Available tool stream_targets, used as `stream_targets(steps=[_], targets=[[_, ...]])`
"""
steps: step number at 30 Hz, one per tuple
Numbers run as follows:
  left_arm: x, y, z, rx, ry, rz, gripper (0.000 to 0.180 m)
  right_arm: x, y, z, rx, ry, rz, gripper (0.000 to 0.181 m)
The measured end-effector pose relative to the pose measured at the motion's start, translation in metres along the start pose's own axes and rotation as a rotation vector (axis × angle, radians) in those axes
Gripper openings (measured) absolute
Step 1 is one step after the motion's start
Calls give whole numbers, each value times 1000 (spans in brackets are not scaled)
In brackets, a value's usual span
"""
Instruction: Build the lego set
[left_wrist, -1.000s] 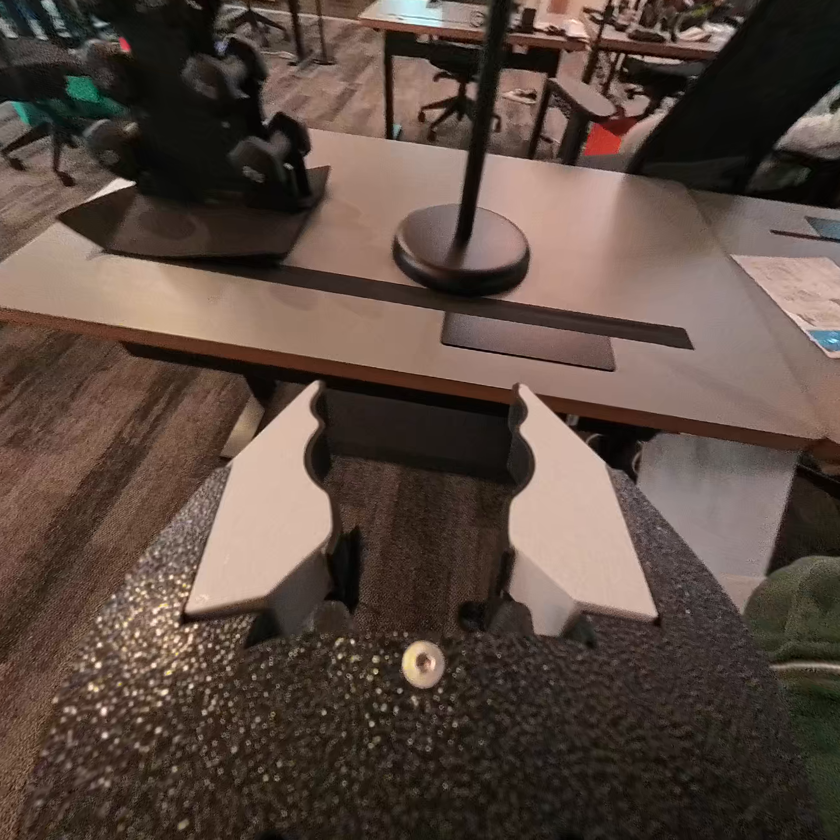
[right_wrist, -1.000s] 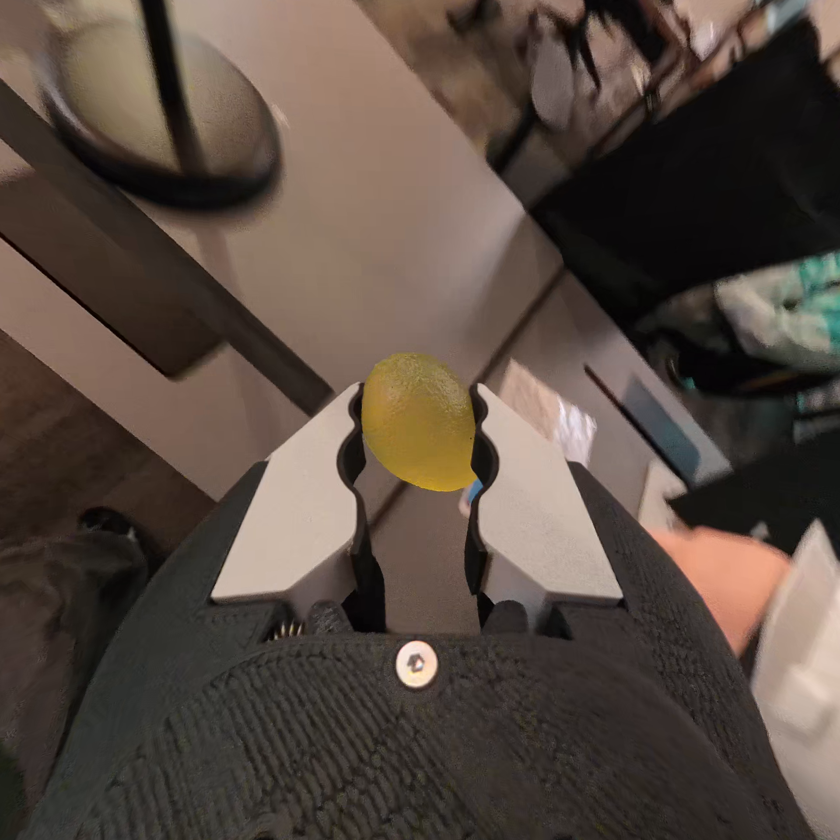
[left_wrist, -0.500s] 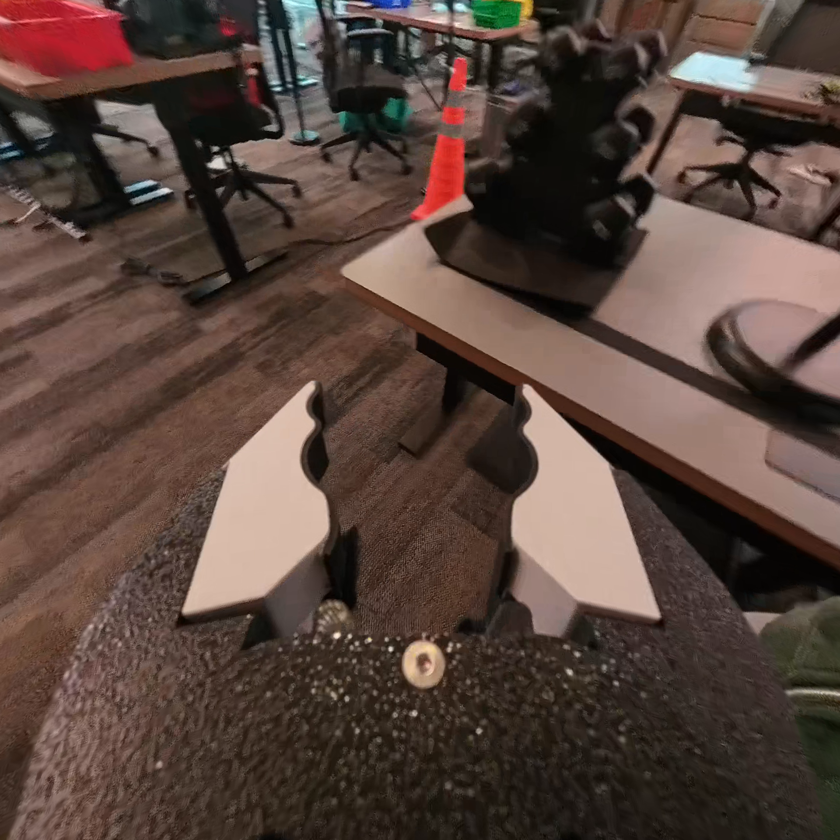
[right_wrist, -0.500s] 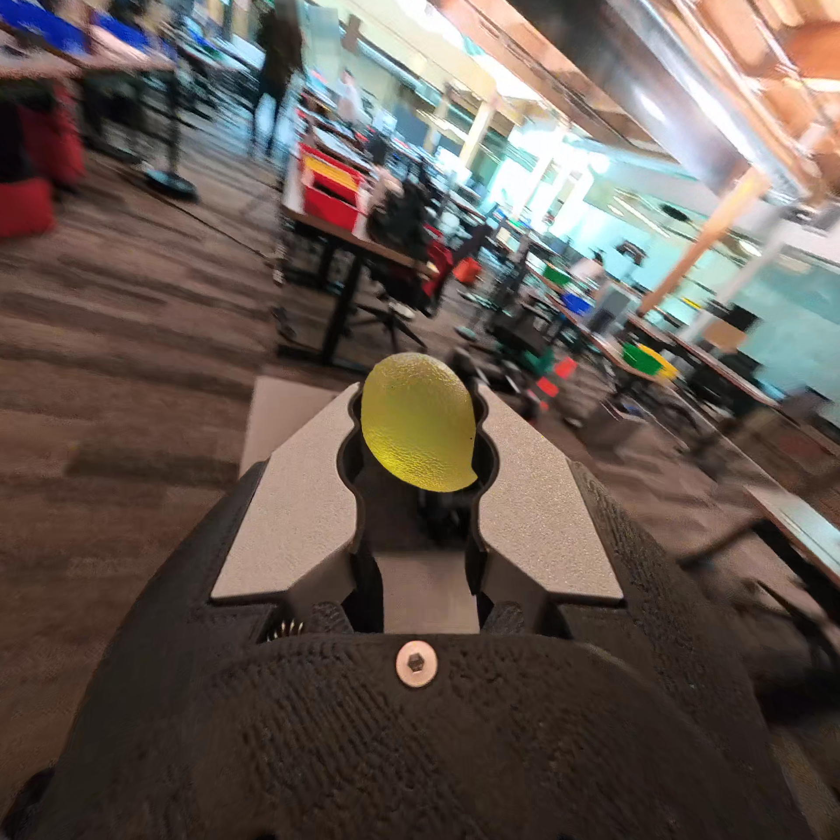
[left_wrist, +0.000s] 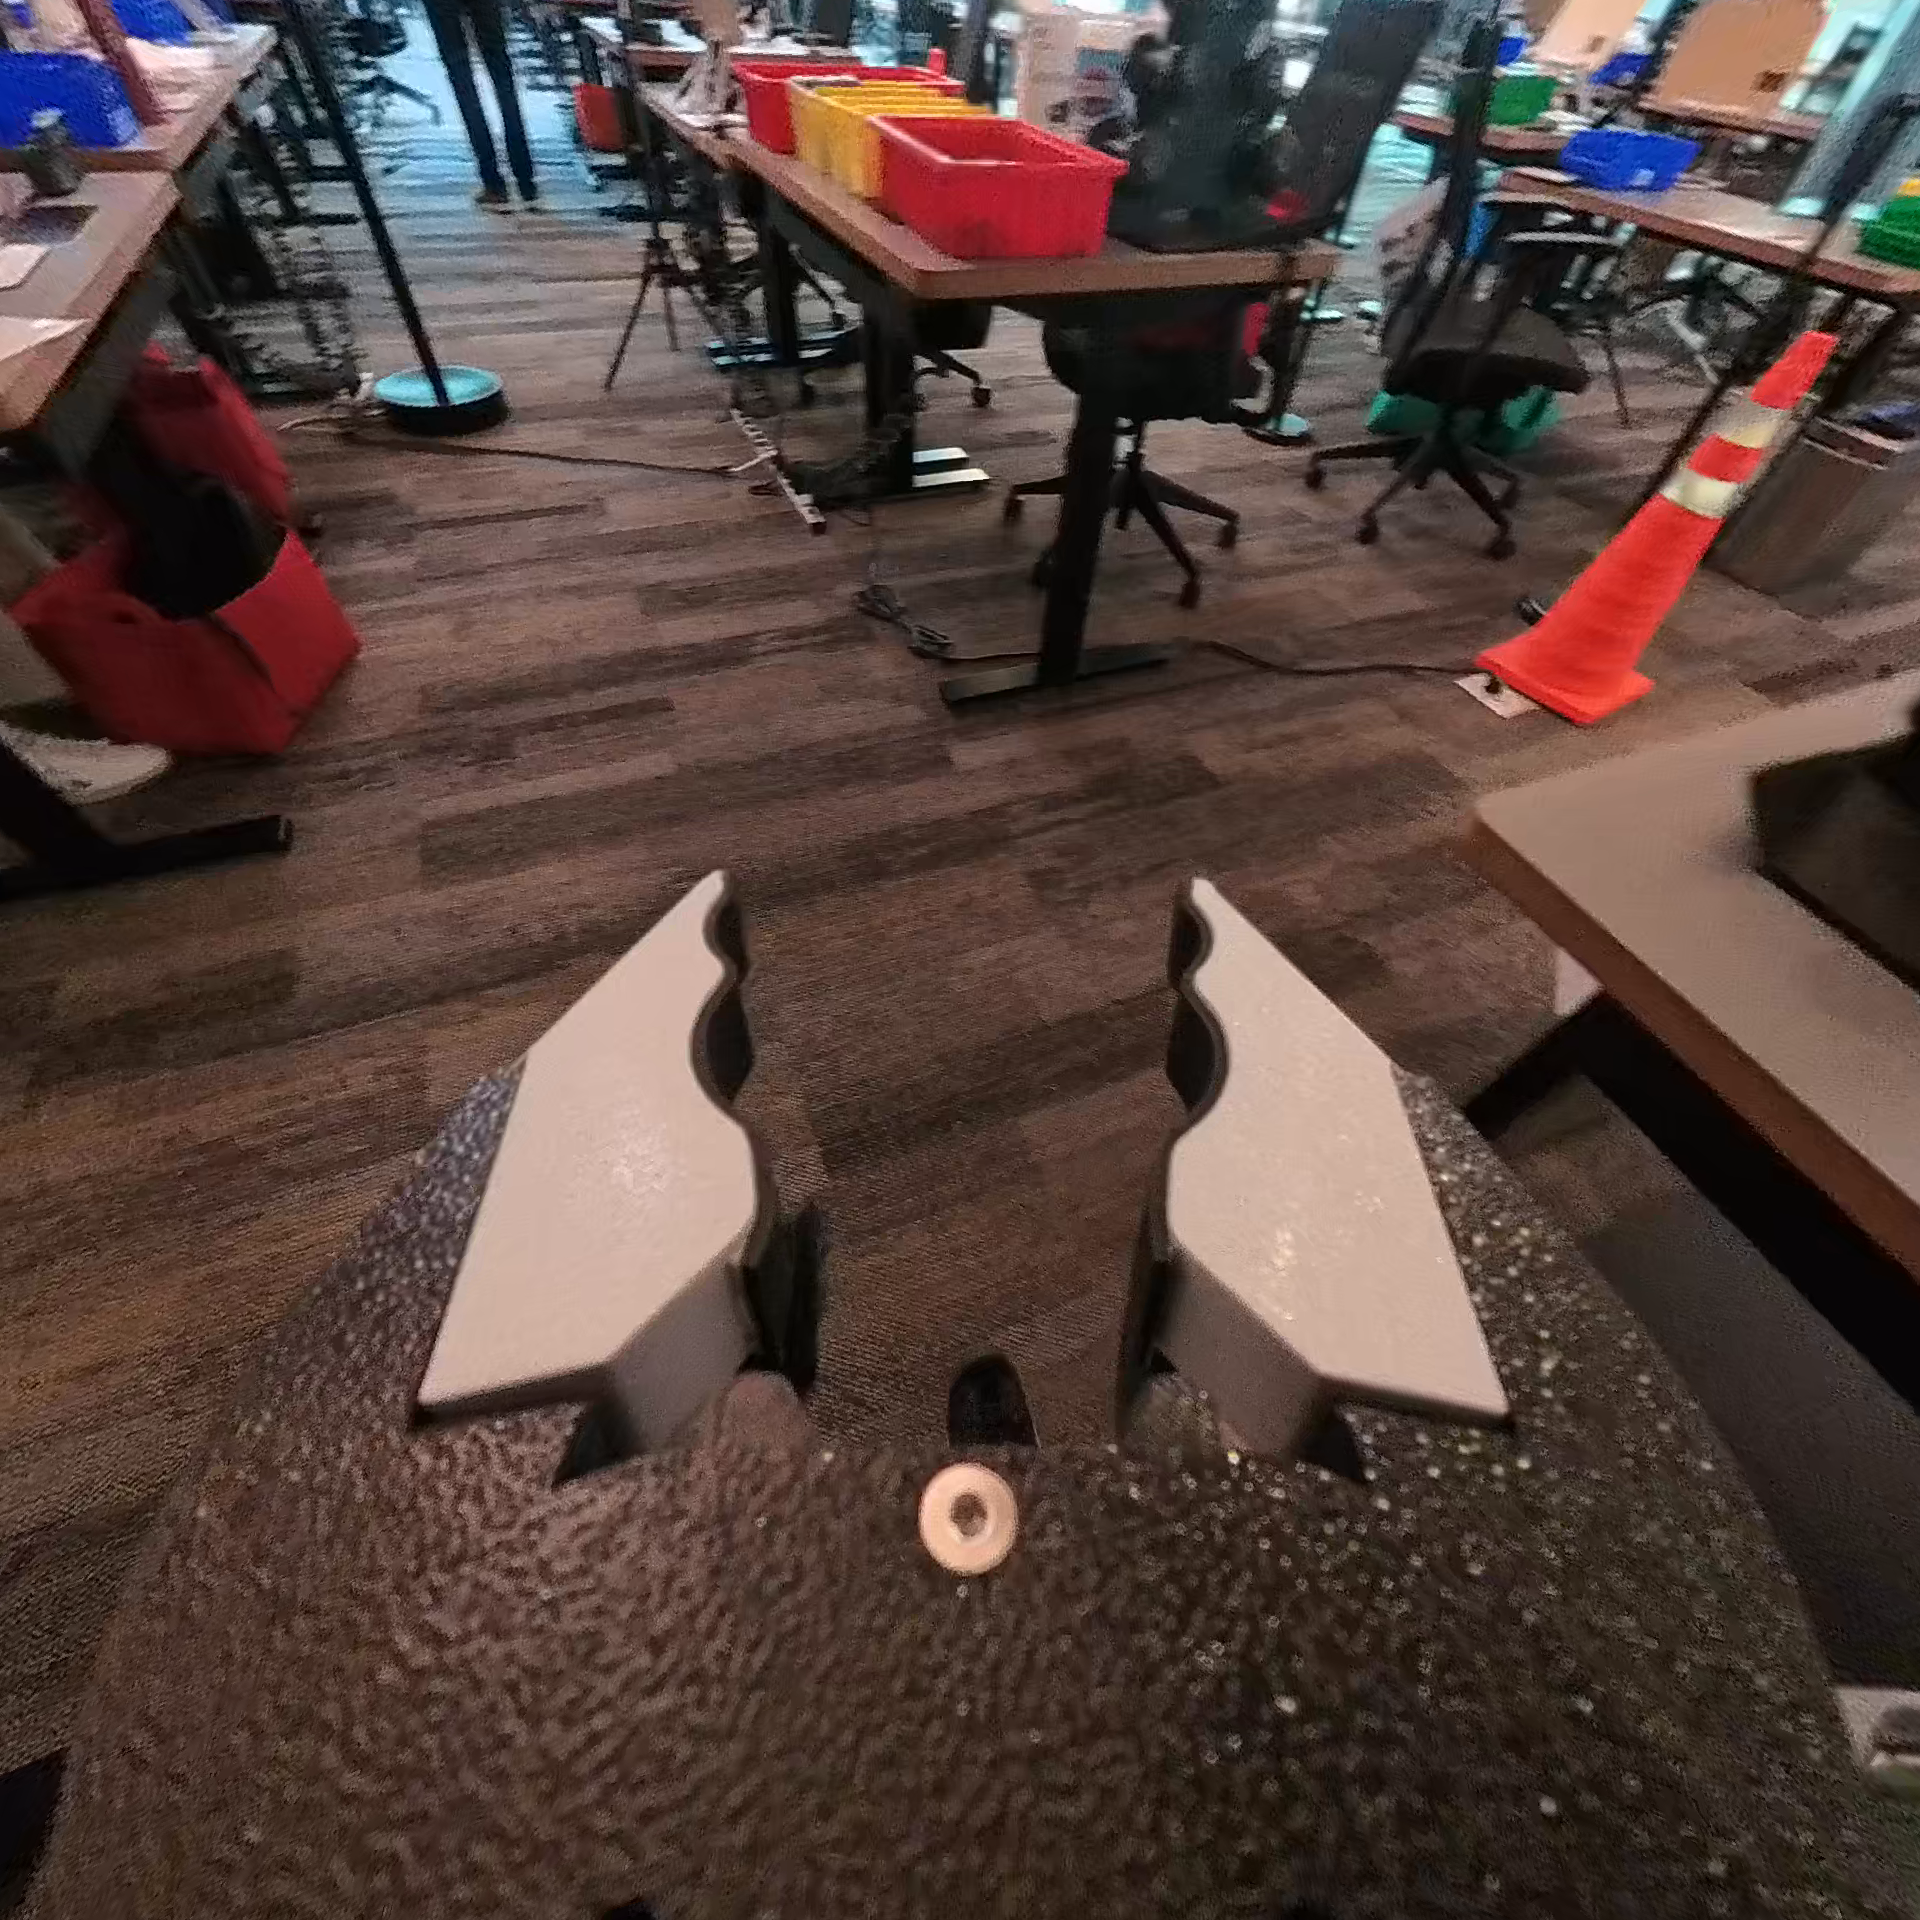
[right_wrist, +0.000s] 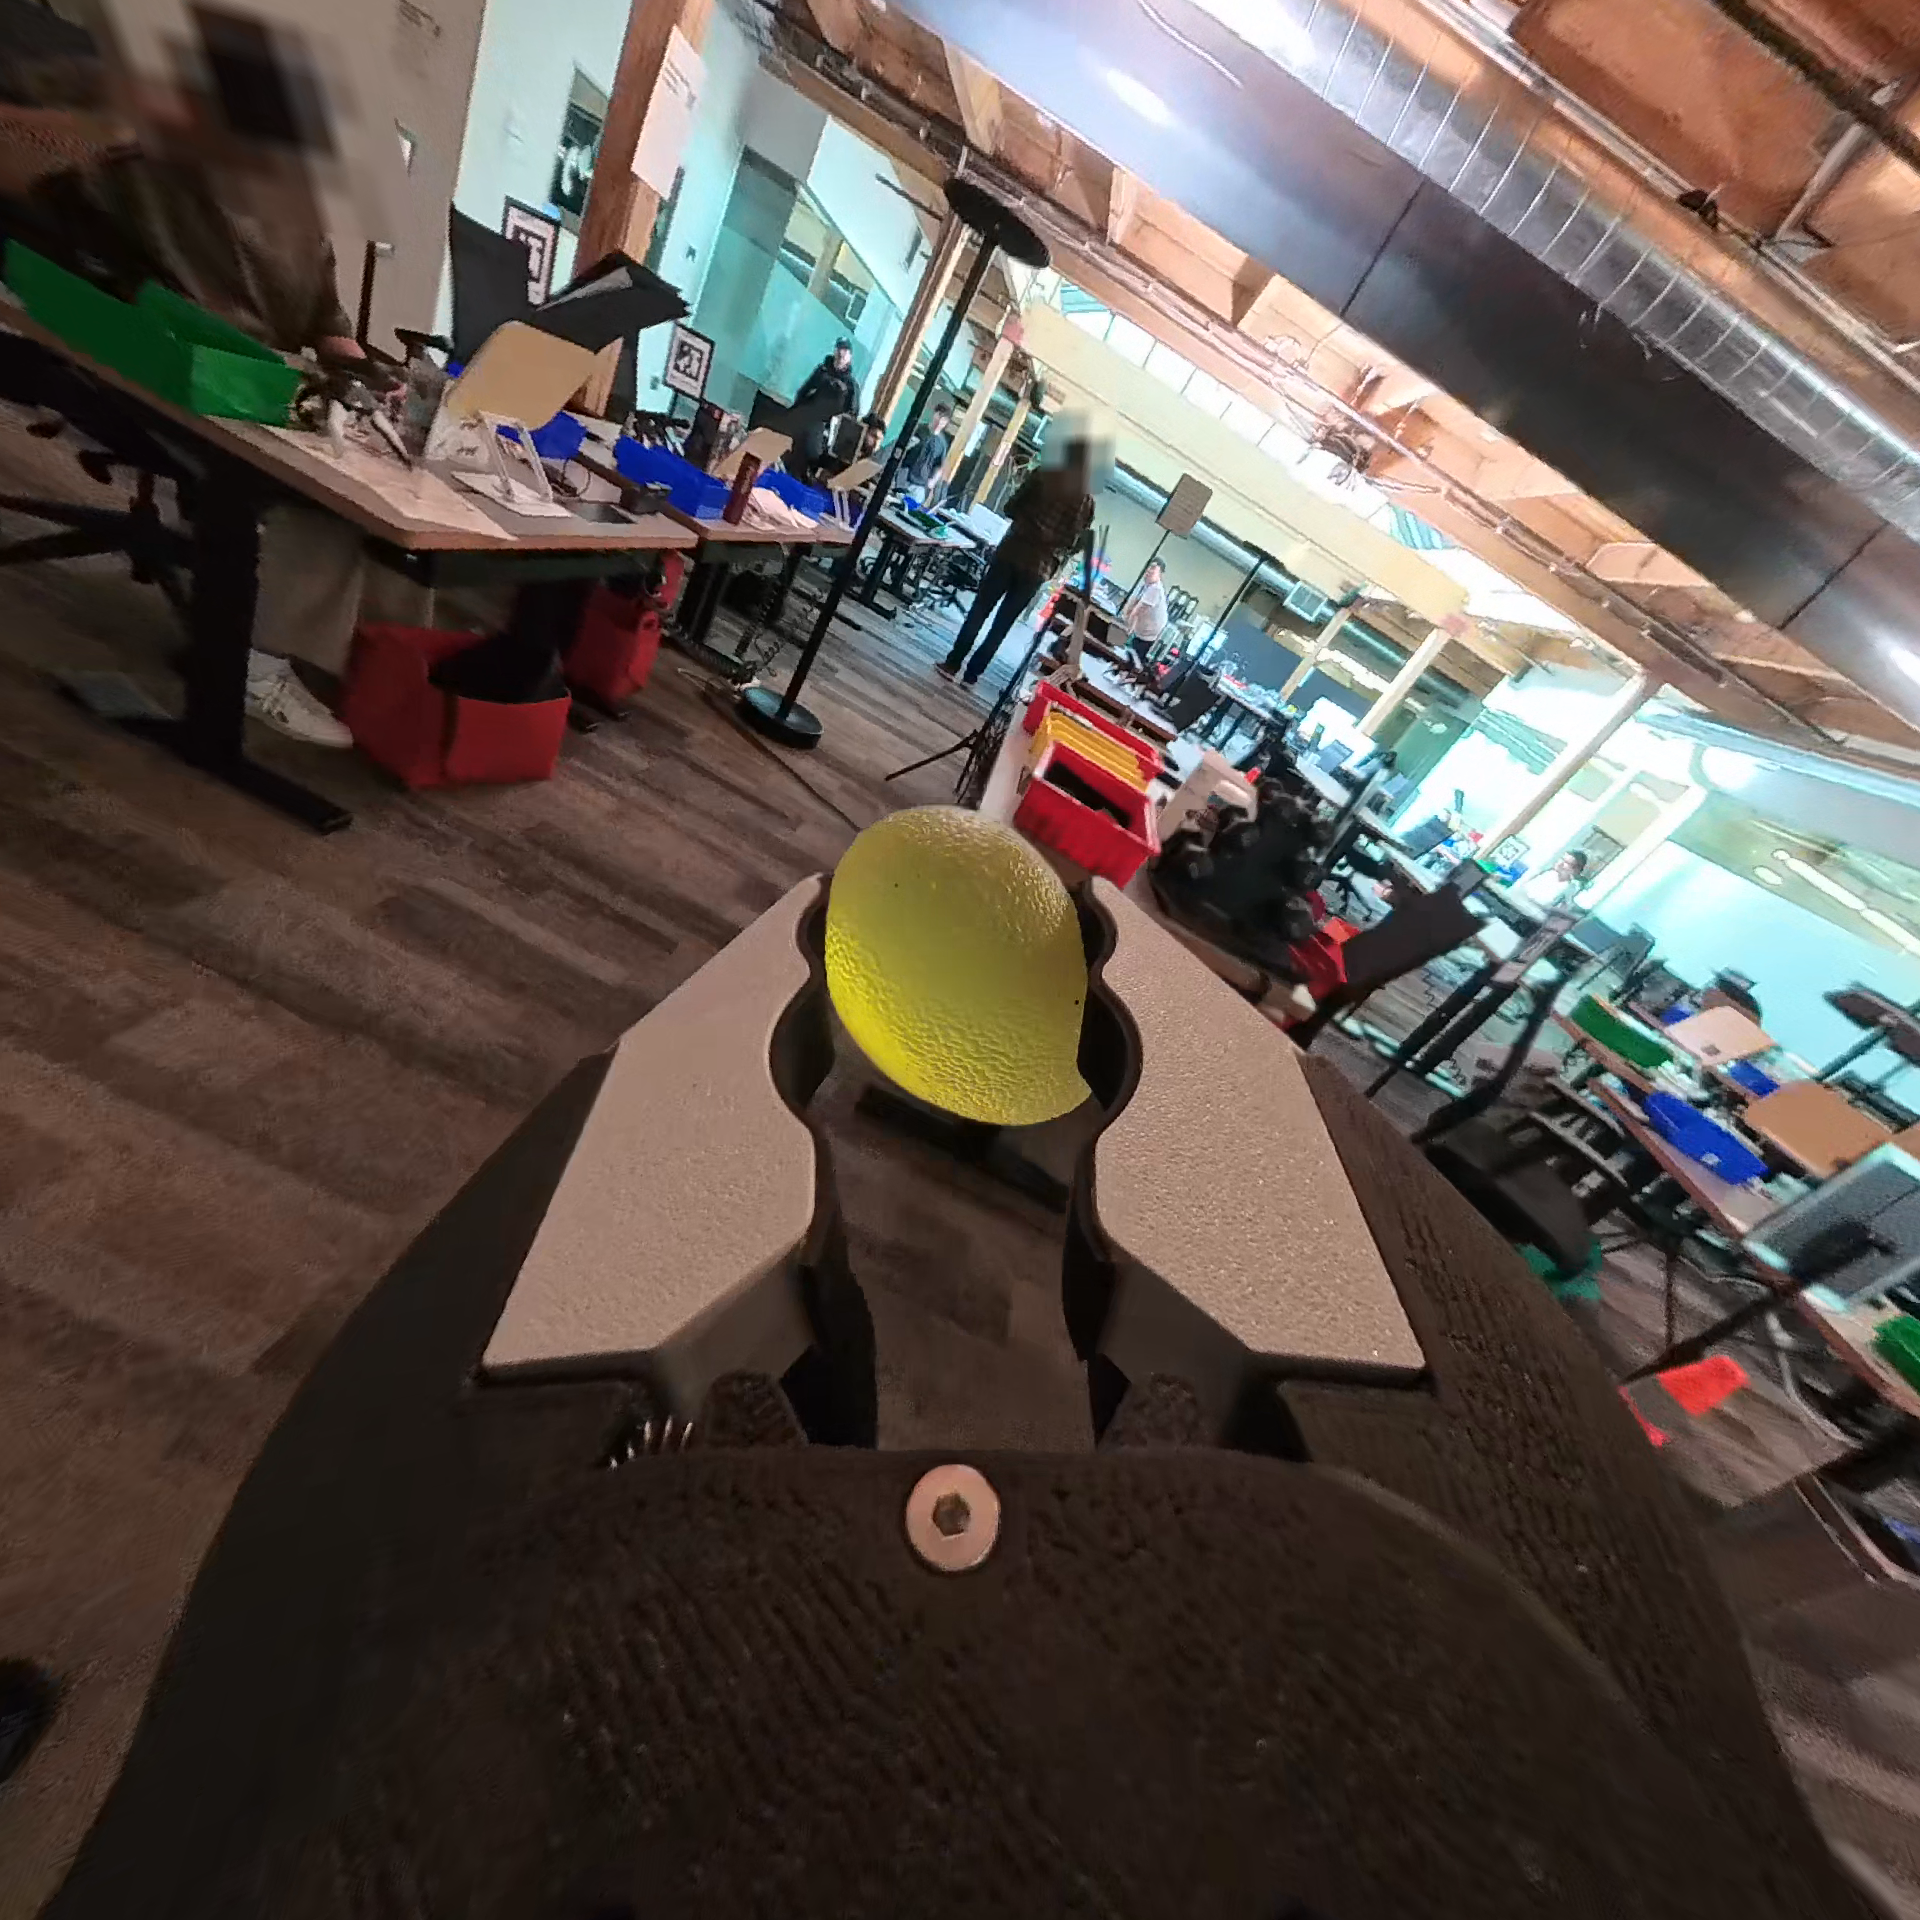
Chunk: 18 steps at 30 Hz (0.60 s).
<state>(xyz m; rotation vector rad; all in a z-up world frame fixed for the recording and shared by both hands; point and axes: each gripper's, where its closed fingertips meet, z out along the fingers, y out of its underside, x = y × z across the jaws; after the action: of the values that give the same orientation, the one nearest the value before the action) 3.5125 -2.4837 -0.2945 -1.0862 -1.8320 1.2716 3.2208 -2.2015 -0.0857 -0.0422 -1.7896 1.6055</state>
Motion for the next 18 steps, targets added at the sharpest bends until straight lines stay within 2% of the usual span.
stream_targets(steps=[1, 4, 8, 13, 18], targets=[[-20, -1, 13, 3, -21, -9, 81, 2, 1, 20, 6, 16, -12, 46], [-84, -20, 60, 36, -70, -34, 81, 16, 0, 80, 8, 102, -55, 147], [-150, -64, 138, 25, -50, -71, 81, 42, -3, 149, -40, 229, -45, 45], [-172, -130, 251, -1, 59, 90, 81, 96, -6, 163, -86, 497, -122, 45], [-124, -183, 376, 55, 272, 111, 79, 153, 10, 111, -221, 840, -218, 43]])
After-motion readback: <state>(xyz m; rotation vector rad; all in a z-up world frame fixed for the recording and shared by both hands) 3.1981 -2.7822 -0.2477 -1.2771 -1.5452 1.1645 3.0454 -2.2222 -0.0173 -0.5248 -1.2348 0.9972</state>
